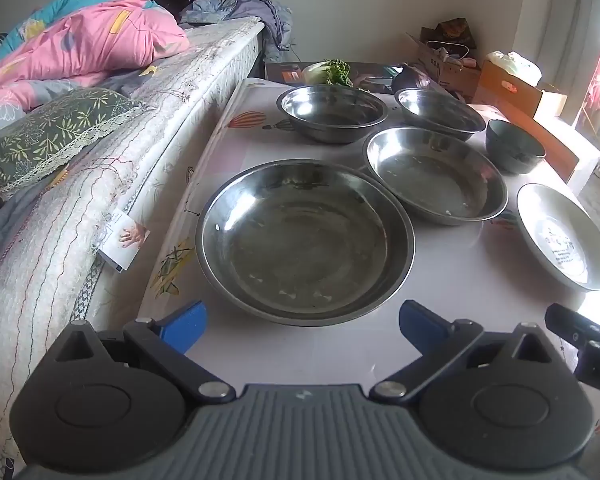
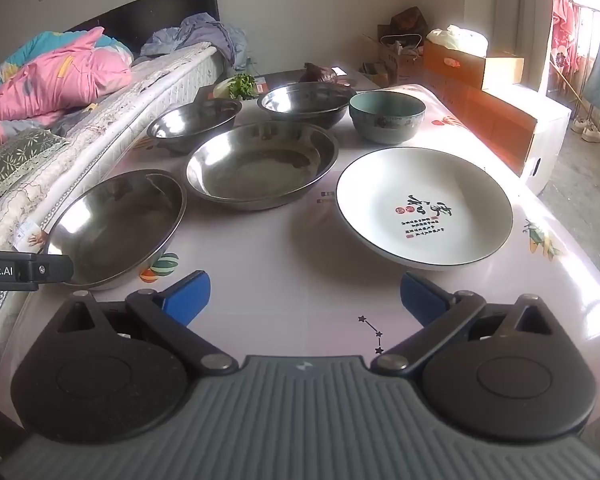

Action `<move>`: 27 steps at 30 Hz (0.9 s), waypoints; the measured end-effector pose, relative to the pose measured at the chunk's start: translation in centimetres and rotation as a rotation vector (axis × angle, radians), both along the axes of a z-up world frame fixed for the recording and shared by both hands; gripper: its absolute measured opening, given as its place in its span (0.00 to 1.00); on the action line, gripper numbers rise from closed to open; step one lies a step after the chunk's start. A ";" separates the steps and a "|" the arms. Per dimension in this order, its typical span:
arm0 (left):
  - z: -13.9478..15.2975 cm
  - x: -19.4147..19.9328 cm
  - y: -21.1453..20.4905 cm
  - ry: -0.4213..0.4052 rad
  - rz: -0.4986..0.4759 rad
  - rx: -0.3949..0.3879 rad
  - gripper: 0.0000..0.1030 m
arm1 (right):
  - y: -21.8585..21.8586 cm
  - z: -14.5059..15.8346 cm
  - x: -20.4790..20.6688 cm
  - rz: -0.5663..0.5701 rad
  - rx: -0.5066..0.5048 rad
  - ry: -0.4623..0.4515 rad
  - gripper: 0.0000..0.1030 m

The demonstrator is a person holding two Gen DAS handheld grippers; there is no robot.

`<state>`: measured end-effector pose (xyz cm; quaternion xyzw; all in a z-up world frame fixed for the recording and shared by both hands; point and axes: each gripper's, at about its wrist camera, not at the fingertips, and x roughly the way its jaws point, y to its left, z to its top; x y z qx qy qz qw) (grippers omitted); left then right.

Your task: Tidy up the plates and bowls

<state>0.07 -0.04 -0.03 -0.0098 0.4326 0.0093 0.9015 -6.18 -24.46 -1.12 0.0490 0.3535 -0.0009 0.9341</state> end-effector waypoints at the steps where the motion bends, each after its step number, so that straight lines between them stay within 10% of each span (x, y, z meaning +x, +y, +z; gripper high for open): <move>1: 0.0 0.0 0.0 0.000 -0.001 -0.002 1.00 | 0.0 0.0 0.0 -0.001 0.001 0.002 0.99; 27: 0.8 -0.8 -1.0 -0.006 -0.034 0.023 1.00 | -0.6 0.6 -0.4 -0.029 -0.002 0.009 0.99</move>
